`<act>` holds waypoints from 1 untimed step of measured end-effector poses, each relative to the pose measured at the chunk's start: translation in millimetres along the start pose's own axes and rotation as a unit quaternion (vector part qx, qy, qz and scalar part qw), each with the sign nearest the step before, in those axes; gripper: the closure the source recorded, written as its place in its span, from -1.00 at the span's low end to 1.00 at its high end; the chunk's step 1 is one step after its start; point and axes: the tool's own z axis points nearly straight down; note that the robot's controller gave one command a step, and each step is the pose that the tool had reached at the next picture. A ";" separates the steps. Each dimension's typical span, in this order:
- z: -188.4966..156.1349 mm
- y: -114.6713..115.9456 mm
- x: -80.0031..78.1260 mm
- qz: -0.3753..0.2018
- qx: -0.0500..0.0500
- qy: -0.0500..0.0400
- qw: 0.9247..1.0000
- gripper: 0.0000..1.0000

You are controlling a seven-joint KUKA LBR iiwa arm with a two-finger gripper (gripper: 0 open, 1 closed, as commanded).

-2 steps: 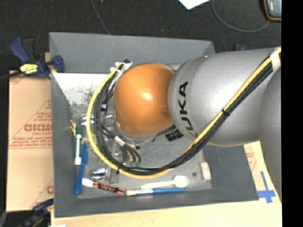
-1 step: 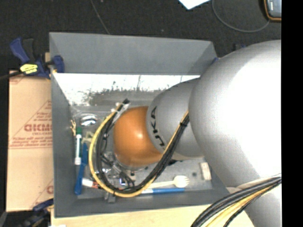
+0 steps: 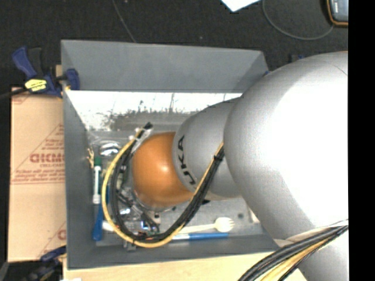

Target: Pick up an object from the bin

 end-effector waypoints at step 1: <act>2.9 -1.0 -49.5 0.215 0.002 0.002 0.977 -1.00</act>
Offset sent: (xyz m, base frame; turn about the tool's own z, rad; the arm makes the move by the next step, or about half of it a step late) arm 0.0008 -0.0001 0.0000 0.0074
